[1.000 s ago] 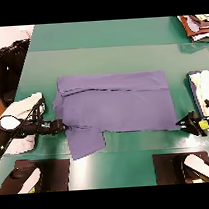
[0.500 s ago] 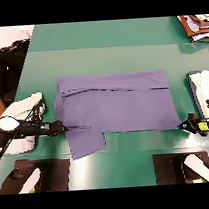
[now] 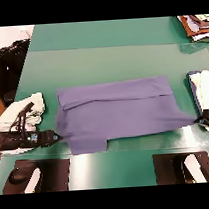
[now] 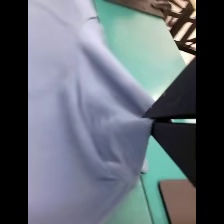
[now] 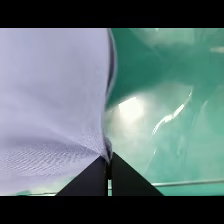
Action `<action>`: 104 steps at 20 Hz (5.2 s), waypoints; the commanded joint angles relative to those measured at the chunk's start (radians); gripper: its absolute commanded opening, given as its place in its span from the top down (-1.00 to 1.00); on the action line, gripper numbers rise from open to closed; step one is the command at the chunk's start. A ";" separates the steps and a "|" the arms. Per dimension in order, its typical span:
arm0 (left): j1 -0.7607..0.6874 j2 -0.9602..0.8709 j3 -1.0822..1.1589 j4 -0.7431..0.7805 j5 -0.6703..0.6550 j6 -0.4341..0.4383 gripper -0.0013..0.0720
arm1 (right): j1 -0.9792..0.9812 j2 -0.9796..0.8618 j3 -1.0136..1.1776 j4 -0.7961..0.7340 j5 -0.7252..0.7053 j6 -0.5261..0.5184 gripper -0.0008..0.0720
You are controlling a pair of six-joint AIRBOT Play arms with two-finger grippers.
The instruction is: Fold the shirts.
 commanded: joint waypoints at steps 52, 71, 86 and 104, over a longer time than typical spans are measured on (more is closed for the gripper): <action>-0.570 -1.354 0.972 -0.052 0.557 0.128 0.90 | 0.456 -0.731 0.739 0.569 -0.022 -0.112 0.94; -0.473 -1.299 0.972 0.013 0.517 0.132 0.90 | 1.025 -0.724 1.063 0.589 -0.201 -0.064 0.94; -0.012 -0.794 0.972 0.315 0.355 0.137 0.90 | 1.489 -1.106 1.139 0.647 -0.399 -0.214 -0.31; -0.014 -0.960 0.704 0.124 0.272 0.187 -0.50 | 0.839 -0.901 0.710 0.433 -0.228 0.042 -0.31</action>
